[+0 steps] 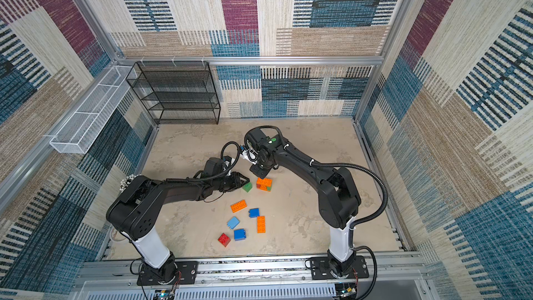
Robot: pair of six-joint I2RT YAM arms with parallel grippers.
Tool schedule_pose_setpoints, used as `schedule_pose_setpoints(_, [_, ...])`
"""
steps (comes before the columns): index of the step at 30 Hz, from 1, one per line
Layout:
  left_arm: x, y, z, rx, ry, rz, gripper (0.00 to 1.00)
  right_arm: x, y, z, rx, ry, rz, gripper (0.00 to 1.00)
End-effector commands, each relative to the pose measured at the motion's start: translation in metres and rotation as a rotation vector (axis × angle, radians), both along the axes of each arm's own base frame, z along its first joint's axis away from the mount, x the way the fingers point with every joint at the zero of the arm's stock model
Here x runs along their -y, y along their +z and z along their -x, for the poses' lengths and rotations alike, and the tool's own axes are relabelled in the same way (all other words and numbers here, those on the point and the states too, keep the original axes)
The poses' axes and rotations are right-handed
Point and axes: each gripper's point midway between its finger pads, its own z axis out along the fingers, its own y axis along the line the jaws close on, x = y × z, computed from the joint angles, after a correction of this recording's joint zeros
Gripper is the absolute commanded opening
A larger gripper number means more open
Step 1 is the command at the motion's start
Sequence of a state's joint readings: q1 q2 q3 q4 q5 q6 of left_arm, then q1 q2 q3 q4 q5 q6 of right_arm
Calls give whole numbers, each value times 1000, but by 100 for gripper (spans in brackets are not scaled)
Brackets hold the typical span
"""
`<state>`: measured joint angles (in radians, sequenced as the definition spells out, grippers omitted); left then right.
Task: Assemble the letter p with lego
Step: Adjust the lego brick at the center of the board, then assemble the lego brick with the lego brick.
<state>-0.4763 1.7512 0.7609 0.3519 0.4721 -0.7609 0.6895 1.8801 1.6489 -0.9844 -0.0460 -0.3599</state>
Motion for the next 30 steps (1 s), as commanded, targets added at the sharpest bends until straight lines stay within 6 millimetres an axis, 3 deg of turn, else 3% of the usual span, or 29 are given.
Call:
schedule_pose_setpoints(1, [-1,10,-1,15,38,25,39,-5,1,-1,4,8,-22,17])
schedule_pose_setpoints(7, [-23,32,10,70,96,17,49,-10,-6,6,-37,16,-30,17])
schedule_pose_setpoints(12, [-66,57,23,144,210,-22,59,-21,-15,12,-70,36,-11,17])
schedule_pose_setpoints(21, [-139,96,58,328,394,-196,69,-43,-31,19,-102,59,70,17])
schedule_pose_setpoints(25, [-154,99,70,349,414,-243,73,-45,-43,19,-124,39,113,17])
schedule_pose_setpoints(30, [-158,92,75,342,410,-263,75,-46,-48,19,-135,21,136,17])
